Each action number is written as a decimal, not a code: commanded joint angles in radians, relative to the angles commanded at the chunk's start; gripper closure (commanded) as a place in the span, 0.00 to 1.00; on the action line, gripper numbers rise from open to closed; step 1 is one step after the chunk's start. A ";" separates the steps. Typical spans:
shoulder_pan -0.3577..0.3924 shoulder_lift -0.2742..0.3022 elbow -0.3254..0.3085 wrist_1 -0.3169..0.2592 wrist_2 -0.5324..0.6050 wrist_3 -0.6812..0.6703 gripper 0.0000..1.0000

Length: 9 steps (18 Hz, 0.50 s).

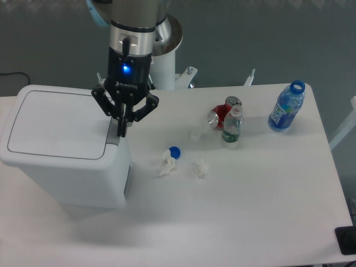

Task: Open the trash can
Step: 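Lower the gripper onto the lid edge and press against it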

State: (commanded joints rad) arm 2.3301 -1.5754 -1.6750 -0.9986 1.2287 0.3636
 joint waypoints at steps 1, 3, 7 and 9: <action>0.002 0.000 0.000 0.002 0.000 0.000 0.85; 0.002 0.000 0.000 0.002 -0.002 0.000 0.85; 0.003 0.002 -0.003 0.000 -0.018 -0.002 0.85; 0.002 0.000 -0.005 0.000 -0.021 -0.002 0.85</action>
State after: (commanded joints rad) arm 2.3317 -1.5754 -1.6797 -0.9986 1.2073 0.3620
